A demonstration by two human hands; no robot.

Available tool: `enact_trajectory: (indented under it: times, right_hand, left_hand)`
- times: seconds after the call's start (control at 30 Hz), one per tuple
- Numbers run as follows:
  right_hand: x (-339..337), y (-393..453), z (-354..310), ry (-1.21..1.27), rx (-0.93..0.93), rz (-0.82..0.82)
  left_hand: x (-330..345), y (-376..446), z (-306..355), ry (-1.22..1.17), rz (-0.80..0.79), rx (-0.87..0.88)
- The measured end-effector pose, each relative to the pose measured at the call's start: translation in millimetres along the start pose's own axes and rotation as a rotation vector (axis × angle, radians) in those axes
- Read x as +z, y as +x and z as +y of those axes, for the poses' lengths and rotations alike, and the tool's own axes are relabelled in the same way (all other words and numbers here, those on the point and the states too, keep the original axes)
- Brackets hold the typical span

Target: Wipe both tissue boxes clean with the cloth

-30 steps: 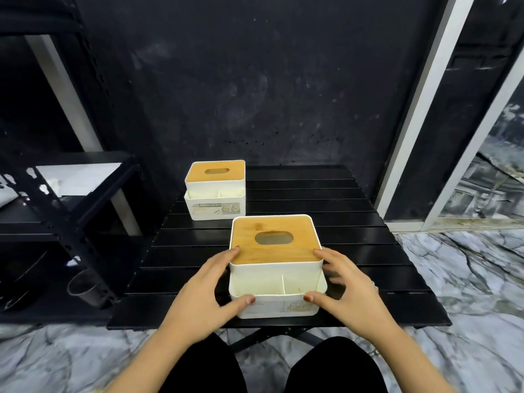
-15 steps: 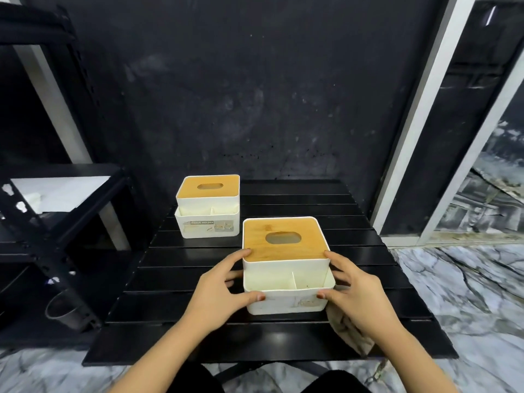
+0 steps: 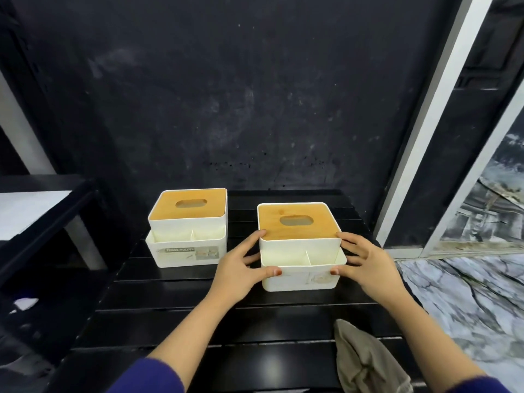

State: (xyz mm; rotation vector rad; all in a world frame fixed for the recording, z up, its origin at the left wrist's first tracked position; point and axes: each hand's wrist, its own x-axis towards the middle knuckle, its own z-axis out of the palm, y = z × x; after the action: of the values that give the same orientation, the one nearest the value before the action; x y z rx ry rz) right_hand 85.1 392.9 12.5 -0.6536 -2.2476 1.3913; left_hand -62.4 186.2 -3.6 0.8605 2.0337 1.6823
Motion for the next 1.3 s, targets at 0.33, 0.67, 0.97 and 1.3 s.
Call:
enact_trajectory:
  times: [0.33,0.67,0.97,1.3]
  right_hand:
    - [-8,54,13,0.033,0.010,0.052]
    - [-10,68,18,-0.020,0.010,0.073]
    - [-11,63,14,-0.014,0.023,0.064]
    - [-8,61,11,0.009,0.021,0.056]
  left_hand:
    - [12,61,-8,-0.057,-0.025,0.010]
    - [16,78,-10,-0.081,-0.030,0.005]
    - [17,75,-11,-0.077,-0.042,0.002]
    - [18,71,-8,-0.029,-0.049,0.006]
